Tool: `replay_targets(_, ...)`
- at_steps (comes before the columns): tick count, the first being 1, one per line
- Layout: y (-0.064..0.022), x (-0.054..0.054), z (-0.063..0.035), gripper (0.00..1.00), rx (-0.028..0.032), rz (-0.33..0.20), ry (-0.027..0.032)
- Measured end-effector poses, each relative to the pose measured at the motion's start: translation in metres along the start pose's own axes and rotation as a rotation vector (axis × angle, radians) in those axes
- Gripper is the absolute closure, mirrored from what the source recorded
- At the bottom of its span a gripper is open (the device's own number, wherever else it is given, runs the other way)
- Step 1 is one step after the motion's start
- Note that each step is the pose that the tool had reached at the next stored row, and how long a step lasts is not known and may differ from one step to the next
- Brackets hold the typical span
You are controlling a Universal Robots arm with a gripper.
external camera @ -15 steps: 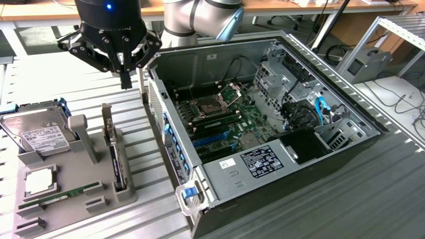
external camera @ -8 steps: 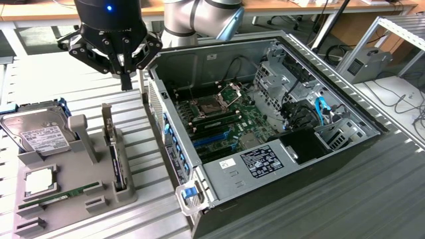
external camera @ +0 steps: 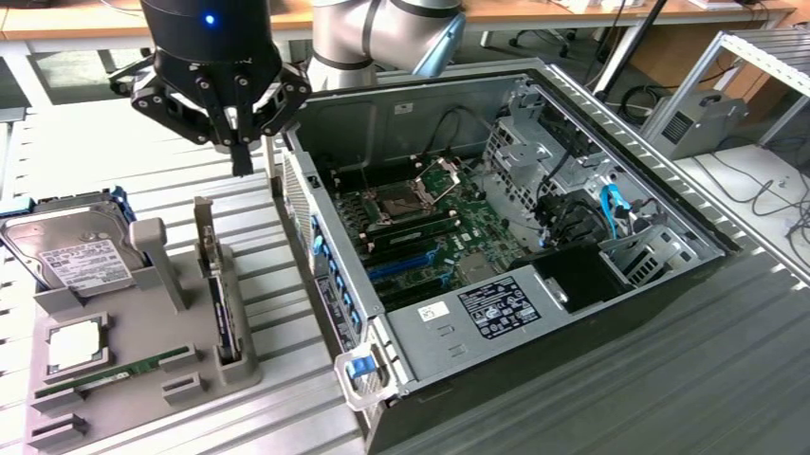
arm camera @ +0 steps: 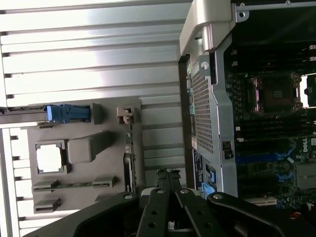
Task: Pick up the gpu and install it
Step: 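Reach for the gpu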
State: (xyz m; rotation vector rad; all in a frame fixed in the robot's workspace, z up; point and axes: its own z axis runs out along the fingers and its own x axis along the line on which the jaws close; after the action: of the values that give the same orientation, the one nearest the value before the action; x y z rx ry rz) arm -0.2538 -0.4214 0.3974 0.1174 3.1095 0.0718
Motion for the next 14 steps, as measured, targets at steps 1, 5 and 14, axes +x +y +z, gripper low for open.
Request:
replay_targets(1,-0.0002,0.0000,0.0000,0.89,0.0001,0.000,0.0001)
replay_targets(5,-0.0045,-0.0003,0.0003,0.89,0.0001,0.000,0.0000)
replay_targets(14,-0.0069,-0.0005,0.0005,0.89,0.0004,0.000,0.0000)
